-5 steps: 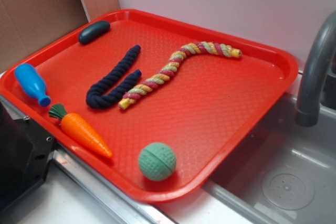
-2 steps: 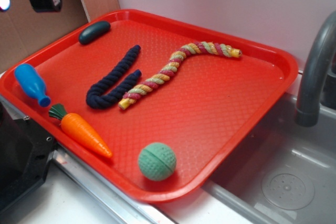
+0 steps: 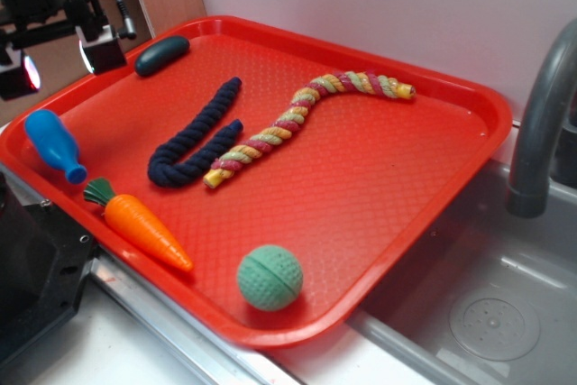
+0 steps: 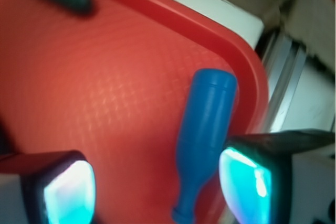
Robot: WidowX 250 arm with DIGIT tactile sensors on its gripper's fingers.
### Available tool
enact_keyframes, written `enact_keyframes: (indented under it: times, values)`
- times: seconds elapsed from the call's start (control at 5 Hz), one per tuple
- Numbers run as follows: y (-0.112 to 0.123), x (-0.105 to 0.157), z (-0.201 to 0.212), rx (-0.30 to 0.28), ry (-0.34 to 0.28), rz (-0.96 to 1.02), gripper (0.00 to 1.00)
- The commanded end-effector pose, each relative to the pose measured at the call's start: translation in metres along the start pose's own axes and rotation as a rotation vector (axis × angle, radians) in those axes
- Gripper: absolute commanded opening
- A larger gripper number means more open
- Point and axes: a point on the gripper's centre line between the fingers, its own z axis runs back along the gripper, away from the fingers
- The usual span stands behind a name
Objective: Grab the blue bottle.
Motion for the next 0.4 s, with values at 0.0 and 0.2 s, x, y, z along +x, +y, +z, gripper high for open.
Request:
enact_keyframes:
  times: [0.0,0.2]
  values:
    - [0.023,0.006,-0.019,-0.023,-0.023,0.003,1.00]
    - [0.032,0.008,-0.031,0.016,-0.013,0.021,1.00]
